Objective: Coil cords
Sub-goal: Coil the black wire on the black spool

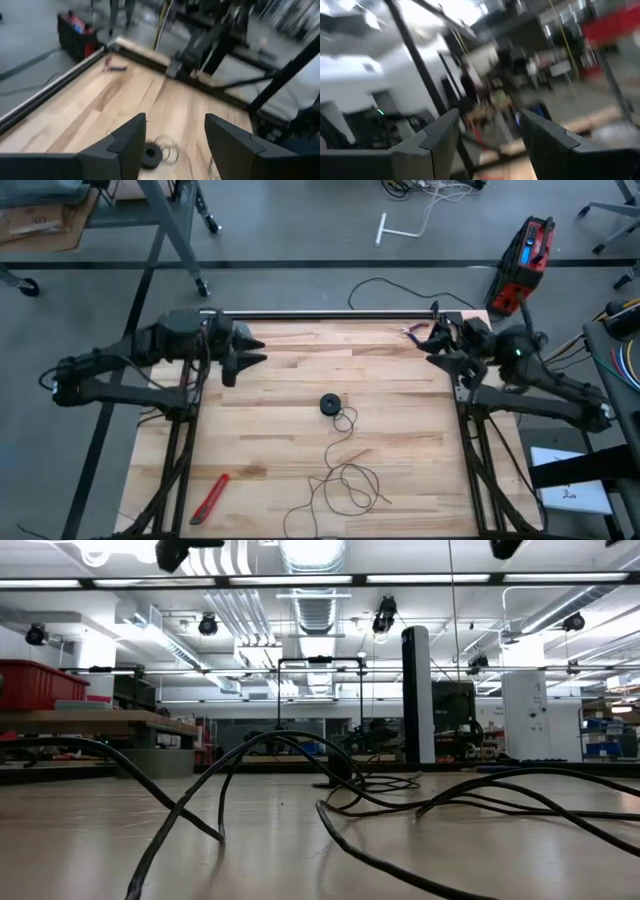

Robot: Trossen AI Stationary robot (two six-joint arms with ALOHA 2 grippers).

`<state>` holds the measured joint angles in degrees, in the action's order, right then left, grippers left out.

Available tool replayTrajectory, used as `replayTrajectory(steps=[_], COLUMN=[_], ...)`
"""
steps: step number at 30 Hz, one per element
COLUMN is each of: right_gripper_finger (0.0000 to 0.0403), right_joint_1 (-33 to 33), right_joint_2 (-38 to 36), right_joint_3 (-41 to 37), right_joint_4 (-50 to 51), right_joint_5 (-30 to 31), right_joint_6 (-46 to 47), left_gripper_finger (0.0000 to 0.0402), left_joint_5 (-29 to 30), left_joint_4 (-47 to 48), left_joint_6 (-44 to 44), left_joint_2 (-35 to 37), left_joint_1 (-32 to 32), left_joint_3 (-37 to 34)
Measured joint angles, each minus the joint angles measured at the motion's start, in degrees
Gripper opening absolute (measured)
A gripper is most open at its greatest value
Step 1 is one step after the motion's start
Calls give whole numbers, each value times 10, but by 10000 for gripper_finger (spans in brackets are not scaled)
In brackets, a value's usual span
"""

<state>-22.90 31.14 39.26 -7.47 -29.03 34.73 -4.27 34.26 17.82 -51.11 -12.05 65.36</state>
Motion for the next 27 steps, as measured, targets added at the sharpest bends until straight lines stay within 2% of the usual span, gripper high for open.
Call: replayTrajectory(steps=[5,8,13,20,24,27], right_gripper_finger=[204,204,204,204,204,204], right_joint_1=[0,0,0,0,0,0], right_joint_2=[76,110,148,211,259,293], right_joint_3=[112,150,189,255,302,336], right_joint_4=[232,281,283,281,281,281], right_joint_5=[1,1,-11,-10,-10,-10], right_joint_6=[-19,-20,-18,5,8,35], left_gripper_finger=[194,194,194,194,194,194], left_joint_5=[-1,-2,-2,-2,-37,-40], left_joint_4=[88,107,108,79,65,67], left_joint_6=[-75,-89,-70,34,73,81], left_joint_2=[-66,-86,-98,-133,-155,-174], left_joint_1=[0,0,0,0,0,0], left_joint_3=[105,123,121,119,119,119])
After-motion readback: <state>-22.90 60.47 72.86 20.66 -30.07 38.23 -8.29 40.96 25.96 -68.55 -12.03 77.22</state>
